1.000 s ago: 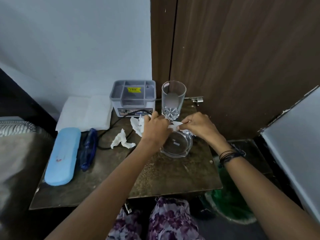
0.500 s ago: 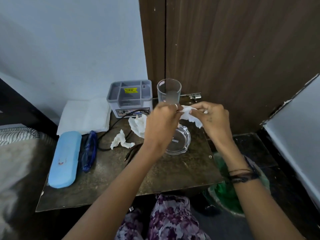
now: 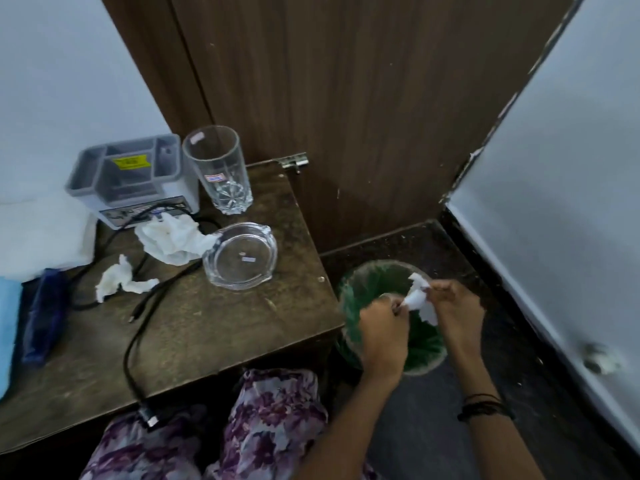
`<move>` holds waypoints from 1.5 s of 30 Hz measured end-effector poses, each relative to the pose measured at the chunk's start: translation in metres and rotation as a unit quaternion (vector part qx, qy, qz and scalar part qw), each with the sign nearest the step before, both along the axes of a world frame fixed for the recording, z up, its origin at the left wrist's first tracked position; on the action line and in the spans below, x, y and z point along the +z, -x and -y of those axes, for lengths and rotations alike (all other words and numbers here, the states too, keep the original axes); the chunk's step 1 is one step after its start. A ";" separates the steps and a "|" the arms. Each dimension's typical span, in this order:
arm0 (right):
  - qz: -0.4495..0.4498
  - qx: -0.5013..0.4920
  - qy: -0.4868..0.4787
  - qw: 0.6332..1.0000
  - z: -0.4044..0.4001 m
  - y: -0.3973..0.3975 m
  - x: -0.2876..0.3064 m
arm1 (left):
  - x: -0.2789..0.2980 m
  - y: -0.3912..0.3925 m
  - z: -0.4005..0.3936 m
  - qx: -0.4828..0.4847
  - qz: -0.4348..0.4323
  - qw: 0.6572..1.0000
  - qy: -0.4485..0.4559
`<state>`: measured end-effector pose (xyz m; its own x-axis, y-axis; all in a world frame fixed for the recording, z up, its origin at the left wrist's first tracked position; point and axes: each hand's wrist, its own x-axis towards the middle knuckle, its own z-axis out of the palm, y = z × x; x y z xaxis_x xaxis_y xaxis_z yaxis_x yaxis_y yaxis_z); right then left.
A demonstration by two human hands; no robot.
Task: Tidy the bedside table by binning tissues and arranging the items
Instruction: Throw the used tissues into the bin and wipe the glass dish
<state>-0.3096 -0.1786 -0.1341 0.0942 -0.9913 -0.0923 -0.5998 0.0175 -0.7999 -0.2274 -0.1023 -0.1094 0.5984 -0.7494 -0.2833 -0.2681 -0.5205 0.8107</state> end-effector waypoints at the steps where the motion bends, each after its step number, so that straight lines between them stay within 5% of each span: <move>1: -0.015 -0.001 -0.017 1.000 0.000 0.003 -0.015 | -0.016 0.008 -0.001 0.030 -0.041 0.999 -0.009; 7: -0.022 -0.001 -0.072 0.997 0.014 0.005 -0.081 | -0.084 0.021 0.011 0.105 -0.152 0.981 -0.053; 11: -0.053 0.078 -0.132 0.987 0.023 0.009 -0.117 | -0.110 0.009 0.022 0.030 -0.143 0.985 -0.089; 18: -0.107 0.028 -0.128 0.986 0.015 0.005 -0.127 | -0.122 0.002 0.019 -0.027 -0.108 0.988 -0.103; 27: 0.070 -0.011 -0.038 0.997 -0.036 -0.020 -0.018 | -0.024 0.006 -0.012 0.005 -0.063 0.997 0.052; 36: 0.221 0.177 0.087 0.955 -0.111 -0.112 0.109 | 0.092 -0.085 -0.108 0.123 0.008 0.958 0.257; 42: 0.075 0.337 0.128 0.930 -0.129 -0.208 0.118 | 0.096 -0.178 -0.167 0.172 0.141 0.959 0.177; 45: -0.026 0.373 0.189 0.908 -0.125 -0.248 0.112 | 0.086 -0.217 -0.181 0.159 0.284 0.943 0.070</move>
<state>-0.0611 -0.0537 -0.0225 0.7574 -0.6156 0.2176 -0.3693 -0.6788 -0.6348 -0.0104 0.0784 -0.0238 0.8244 -0.5132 0.2387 -0.5281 -0.5456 0.6507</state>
